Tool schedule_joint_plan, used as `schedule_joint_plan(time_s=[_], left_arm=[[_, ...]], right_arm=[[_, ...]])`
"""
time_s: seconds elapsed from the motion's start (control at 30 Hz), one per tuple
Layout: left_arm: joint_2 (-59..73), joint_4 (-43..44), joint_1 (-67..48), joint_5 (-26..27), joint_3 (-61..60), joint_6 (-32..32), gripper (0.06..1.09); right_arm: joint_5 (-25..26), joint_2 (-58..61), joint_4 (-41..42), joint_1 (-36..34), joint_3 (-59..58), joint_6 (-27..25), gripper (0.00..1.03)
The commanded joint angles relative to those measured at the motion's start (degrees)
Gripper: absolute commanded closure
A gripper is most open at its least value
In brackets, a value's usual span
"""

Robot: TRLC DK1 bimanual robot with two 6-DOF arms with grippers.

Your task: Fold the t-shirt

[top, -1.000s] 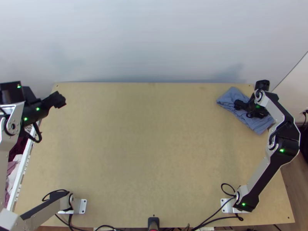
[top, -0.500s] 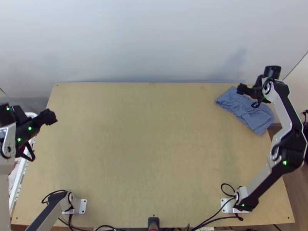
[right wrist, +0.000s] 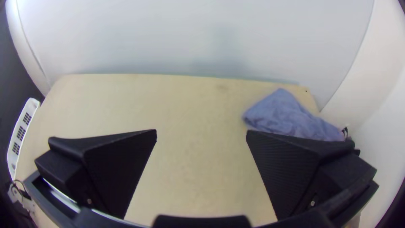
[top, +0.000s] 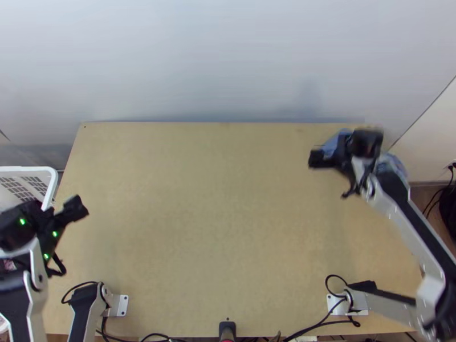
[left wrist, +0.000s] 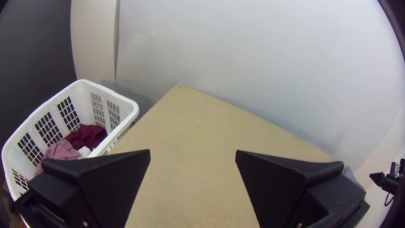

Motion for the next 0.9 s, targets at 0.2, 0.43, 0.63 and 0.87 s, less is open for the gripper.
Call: schedule_joint_plan(time_s=[0.2,0.43,0.63,0.87], left_arm=[[-18.0,8.3,1.3,0.0,-16.8,2.7,0.10],[-18.7,21.9,1.9,-1.8,-25.2,4.6,0.10],[-20.4,27.1,1.0,-1.8,-32.0,4.8,0.10],[-29.5,32.8,-2.0,-1.6,-38.9,8.0,0.10]], right_arm=[[9.8,-31.6,20.5,7.2,-38.0,-3.3,0.04],[13.7,-46.2,23.2,7.0,-49.1,-5.0,0.04],[14.9,-64.0,17.9,7.1,-56.6,-6.2,0.04],[16.7,-74.3,15.6,3.6,-58.9,-6.5,0.04]])
